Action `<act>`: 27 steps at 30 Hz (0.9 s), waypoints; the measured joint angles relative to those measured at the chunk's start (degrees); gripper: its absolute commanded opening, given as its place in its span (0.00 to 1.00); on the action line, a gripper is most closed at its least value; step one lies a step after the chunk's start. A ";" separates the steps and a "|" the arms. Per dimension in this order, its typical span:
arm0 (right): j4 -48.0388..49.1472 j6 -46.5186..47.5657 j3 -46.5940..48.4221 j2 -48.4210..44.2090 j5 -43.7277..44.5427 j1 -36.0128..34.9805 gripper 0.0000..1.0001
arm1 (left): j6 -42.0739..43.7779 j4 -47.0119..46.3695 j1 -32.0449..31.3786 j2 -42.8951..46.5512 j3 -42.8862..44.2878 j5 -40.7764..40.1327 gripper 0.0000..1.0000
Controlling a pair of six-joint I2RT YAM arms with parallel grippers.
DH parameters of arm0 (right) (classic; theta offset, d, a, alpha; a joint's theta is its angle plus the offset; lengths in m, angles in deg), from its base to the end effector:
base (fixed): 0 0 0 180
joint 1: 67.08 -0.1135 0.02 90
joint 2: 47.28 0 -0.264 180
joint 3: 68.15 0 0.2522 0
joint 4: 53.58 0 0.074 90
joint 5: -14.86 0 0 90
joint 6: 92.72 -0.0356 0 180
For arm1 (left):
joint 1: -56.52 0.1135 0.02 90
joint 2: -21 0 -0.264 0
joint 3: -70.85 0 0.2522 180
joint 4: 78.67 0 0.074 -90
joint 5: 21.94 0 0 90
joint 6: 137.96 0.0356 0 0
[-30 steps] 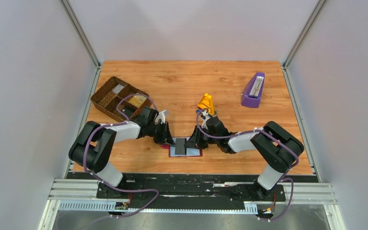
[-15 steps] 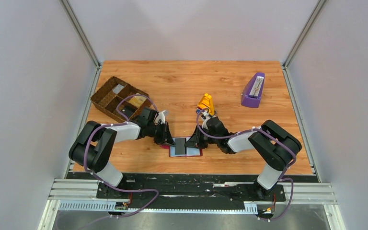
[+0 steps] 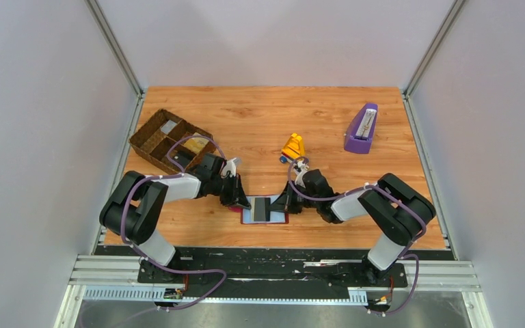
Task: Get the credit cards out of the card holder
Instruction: Remove the credit card from the card holder.
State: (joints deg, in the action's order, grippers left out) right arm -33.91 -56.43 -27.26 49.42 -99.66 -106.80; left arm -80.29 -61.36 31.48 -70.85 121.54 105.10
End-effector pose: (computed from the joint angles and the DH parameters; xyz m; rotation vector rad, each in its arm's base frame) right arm 0.2047 0.1893 0.1043 0.0303 2.4963 1.2873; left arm 0.2373 -0.1345 0.1241 0.0841 2.7415 -1.1725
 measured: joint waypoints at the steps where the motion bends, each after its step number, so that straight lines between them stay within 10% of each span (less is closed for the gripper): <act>1: 0.04 0.00 -0.31 -0.24 -0.15 0.20 0.00 | 0.00 0.00 0.00 -0.11 0.02 0.04 0.13; 18: -20.02 12.94 0.09 -23.71 2.97 1.99 0.00 | -0.85 5.84 -0.11 3.69 2.51 -0.31 0.31; 27: -26.29 32.52 1.42 -35.95 21.33 -8.13 0.00 | -8.00 7.74 -0.11 17.11 6.56 1.36 0.45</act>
State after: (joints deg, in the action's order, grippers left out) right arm -60.21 -23.91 -25.84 13.47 -78.32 -114.93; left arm -88.29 -53.62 31.37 -53.74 128.10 106.45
